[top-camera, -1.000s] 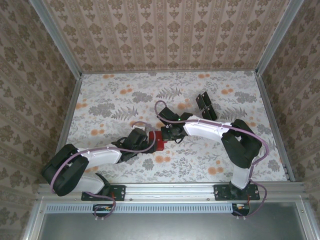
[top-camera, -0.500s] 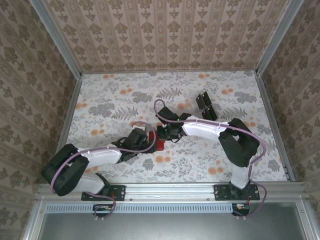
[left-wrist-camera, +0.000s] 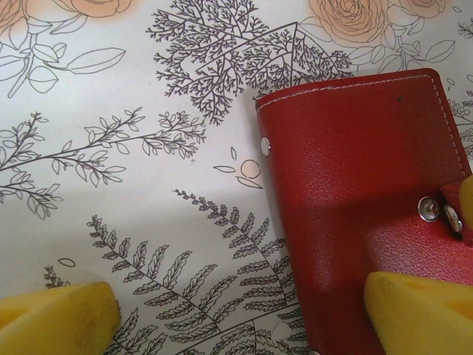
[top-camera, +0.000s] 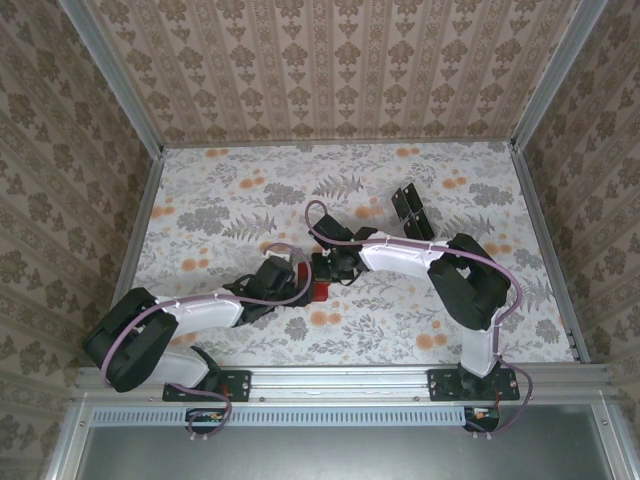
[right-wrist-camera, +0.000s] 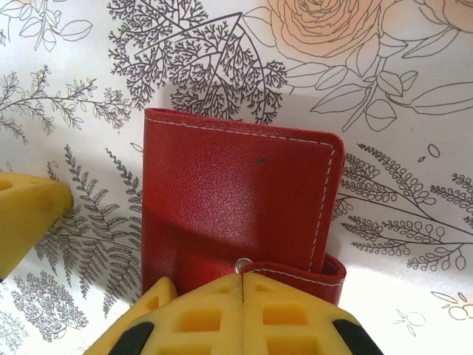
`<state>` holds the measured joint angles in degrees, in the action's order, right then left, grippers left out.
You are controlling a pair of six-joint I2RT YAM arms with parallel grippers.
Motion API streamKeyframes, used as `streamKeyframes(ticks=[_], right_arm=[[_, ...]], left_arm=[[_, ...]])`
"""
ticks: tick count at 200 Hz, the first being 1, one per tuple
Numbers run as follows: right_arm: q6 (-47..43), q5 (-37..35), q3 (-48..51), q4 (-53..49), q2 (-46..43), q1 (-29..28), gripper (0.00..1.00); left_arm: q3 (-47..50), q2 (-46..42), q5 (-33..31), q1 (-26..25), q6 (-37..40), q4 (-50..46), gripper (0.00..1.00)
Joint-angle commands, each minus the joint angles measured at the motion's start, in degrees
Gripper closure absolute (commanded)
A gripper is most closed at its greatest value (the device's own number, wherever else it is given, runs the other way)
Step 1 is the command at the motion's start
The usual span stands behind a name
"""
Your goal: Put the credit cards into the card holder
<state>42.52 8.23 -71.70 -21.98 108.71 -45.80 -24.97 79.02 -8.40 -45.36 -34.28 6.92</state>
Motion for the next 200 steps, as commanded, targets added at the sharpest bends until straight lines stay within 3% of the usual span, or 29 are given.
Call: streamKeyframes(ticks=[1,113,200], right_arm=[[1.2,0.8,-1.8,0.7,0.7,-0.4,1.00],[1.2,1.0,-1.6,0.7,4.6,-0.4,1.00],[0.9,-0.5,-1.0,0.2,-1.3,-0.3,1.00]], left_arm=[[3.7,7.2,4.8,1.2,-0.4,1.6,0.02],[4.0,7.2,5.0,1.2,-0.5,1.9,0.02],[4.0,7.4,5.1,1.2,-0.6,2.1,0.02]])
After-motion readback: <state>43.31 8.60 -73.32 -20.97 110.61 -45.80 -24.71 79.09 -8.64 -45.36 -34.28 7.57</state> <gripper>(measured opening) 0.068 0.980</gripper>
